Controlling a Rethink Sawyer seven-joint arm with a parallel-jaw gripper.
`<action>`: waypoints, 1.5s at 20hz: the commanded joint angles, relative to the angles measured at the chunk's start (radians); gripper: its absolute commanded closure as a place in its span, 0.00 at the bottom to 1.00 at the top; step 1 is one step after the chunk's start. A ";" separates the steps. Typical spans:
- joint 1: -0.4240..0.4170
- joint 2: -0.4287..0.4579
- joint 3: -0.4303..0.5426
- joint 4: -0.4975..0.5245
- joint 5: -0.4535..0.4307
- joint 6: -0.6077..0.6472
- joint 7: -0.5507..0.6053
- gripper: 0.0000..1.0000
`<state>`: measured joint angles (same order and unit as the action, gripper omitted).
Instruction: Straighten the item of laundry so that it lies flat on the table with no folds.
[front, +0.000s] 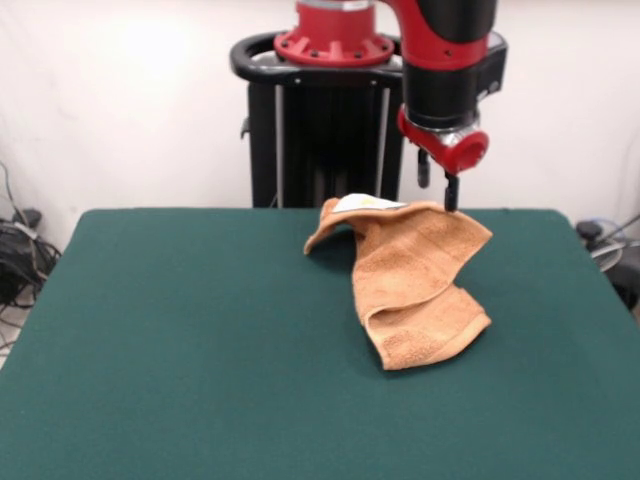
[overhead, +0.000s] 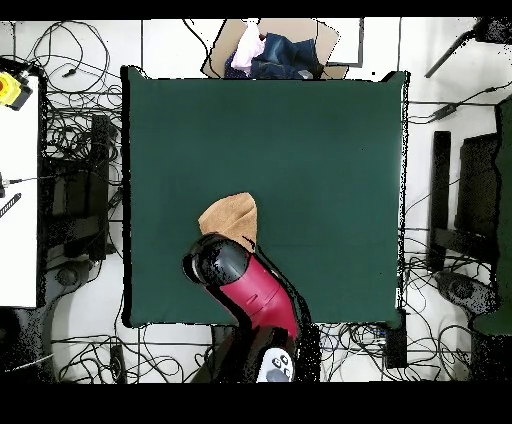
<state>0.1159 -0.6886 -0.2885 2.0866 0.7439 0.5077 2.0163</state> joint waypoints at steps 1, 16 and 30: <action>0.014 0.045 0.106 0.048 0.088 -0.114 0.296 0.00; 0.003 0.069 0.209 0.084 0.167 -0.249 0.276 0.00; -0.016 0.115 0.242 0.080 0.160 -0.280 0.267 0.00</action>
<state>0.1144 -0.6188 -0.1143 2.0940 0.8667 0.2421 2.0163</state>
